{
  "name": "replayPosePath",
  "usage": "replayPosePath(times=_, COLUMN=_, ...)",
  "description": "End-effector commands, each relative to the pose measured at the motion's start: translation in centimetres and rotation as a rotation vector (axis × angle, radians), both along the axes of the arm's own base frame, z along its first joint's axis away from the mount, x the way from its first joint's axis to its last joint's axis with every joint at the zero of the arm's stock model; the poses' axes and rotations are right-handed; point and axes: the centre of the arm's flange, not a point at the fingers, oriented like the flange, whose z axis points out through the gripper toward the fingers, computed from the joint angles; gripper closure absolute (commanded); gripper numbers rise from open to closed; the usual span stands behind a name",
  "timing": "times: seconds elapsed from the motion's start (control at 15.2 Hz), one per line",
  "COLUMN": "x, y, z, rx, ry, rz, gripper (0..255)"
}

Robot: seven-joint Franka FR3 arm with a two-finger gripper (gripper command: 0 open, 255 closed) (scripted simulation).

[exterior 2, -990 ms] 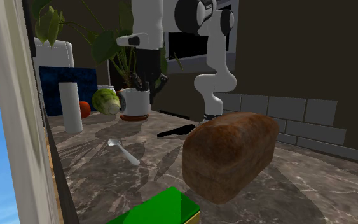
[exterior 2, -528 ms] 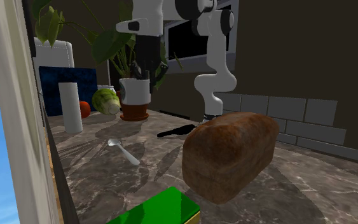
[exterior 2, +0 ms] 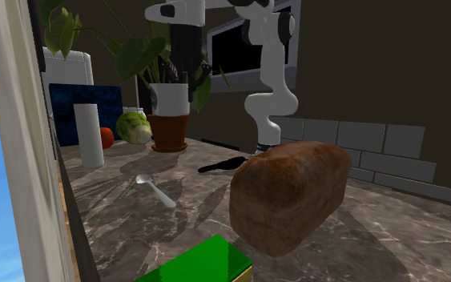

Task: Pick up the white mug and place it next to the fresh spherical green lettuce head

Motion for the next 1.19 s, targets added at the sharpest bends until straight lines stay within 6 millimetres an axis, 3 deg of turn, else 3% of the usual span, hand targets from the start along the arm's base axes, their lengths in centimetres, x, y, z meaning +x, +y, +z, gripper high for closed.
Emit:
replayPosePath(times=0.0, x=0.0, y=-0.1, z=1.1, rx=0.000, ry=0.000, rz=0.000, gripper=255)
replayPosePath(times=0.59, x=0.0, y=-0.1, z=5.4, rx=0.000, ry=0.000, rz=0.000, gripper=255)
replayPosePath(times=1.12, x=-10.3, y=-2.5, z=5.4, rx=0.000, ry=0.000, rz=0.000, gripper=255)
